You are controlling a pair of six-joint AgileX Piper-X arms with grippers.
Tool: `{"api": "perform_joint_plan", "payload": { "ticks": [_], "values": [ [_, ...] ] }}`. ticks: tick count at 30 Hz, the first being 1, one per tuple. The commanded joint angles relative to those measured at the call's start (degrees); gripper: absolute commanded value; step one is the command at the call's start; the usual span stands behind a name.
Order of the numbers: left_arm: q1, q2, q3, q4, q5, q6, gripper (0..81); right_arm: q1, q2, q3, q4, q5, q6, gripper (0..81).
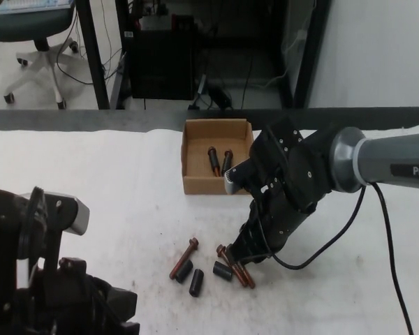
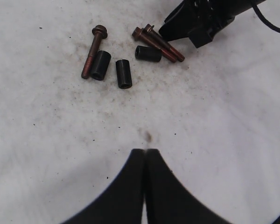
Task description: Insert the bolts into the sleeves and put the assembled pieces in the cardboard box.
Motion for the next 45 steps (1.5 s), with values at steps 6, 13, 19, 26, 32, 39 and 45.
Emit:
{"api": "perform_joint_plan", "payload": {
  "ticks": [6,13,19,26,32,39,45],
  "values": [
    [-0.2,0.2,-0.1,-0.2,-0.1,-0.1,0.2,-0.2,-2.3,-0.3,0.1,-1.5,0.4,26.8],
    [-0.2,0.2,-0.1,-0.2,-2.7,0.6,0.2,-0.2,-6.9,-0.3,0.0,-1.5,0.4,26.8],
    [-0.2,0.2,-0.1,-0.2,-2.7,0.9,0.2,0.0,-6.8,-0.1,0.5,-1.5,0.4,26.8],
    [-0.2,0.2,0.0,-0.2,-2.7,0.9,0.2,0.1,-6.5,-0.1,-0.4,-1.5,0.4,26.8],
    [-0.2,0.2,0.0,-0.2,-2.7,0.9,0.2,1.2,-6.5,-0.1,-1.7,-2.4,0.2,26.8],
    [-0.2,0.2,0.0,-0.2,-2.7,0.9,0.2,2.6,-6.5,0.0,-1.6,-0.6,-1.2,26.8],
    [-0.2,0.2,0.0,-0.2,-2.7,0.9,0.2,2.6,-6.5,2.3,-1.3,-0.1,-1.2,26.8]
  ]
}}
